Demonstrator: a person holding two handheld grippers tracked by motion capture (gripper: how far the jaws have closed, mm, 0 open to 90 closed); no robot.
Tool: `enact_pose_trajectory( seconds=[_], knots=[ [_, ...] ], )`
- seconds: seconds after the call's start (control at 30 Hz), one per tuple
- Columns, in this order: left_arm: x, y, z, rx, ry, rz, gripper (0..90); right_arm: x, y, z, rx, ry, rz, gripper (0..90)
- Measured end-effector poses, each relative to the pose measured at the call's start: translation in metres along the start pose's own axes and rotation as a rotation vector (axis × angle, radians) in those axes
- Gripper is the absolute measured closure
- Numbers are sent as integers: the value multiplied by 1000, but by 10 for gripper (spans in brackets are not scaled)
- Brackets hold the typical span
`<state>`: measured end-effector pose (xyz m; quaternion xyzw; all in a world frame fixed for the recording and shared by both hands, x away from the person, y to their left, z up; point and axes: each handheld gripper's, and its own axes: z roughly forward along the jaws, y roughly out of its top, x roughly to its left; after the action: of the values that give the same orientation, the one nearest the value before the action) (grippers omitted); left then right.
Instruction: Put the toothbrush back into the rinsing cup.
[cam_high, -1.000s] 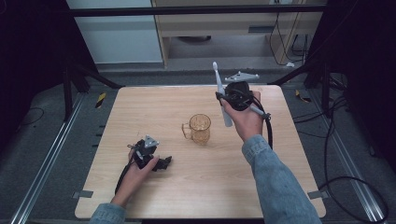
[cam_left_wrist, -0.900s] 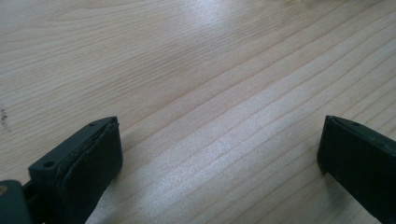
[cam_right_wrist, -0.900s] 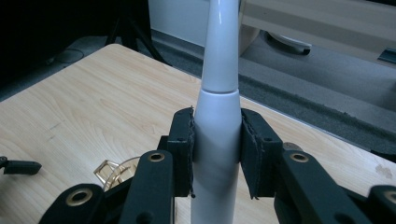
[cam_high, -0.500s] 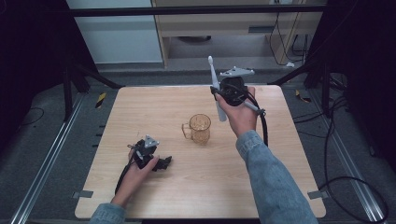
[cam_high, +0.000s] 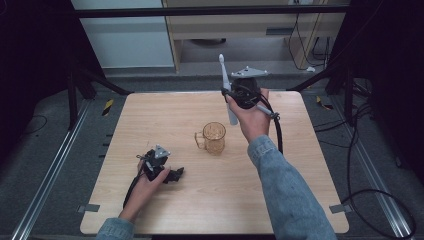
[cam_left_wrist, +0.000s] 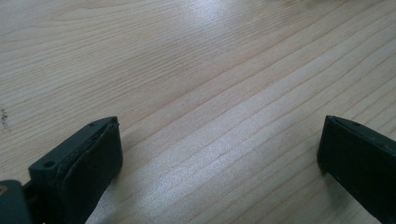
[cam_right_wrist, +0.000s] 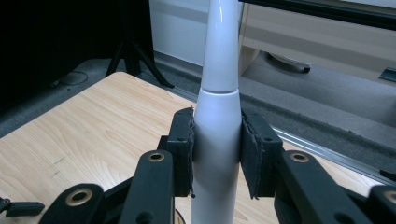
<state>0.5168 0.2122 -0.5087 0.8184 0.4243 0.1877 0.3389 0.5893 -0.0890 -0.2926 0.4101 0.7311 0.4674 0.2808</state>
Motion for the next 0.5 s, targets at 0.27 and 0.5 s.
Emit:
enact_pose_trajectory(
  seconds=[0.27, 0.5],
  knots=[
    [0, 0, 0, 0, 0, 0, 0, 5, 0, 8, -10, 14, 12, 673],
    [0, 0, 0, 1, 0, 1, 0, 10, 1, 13, -8, 26, 13, 673]
  ],
)
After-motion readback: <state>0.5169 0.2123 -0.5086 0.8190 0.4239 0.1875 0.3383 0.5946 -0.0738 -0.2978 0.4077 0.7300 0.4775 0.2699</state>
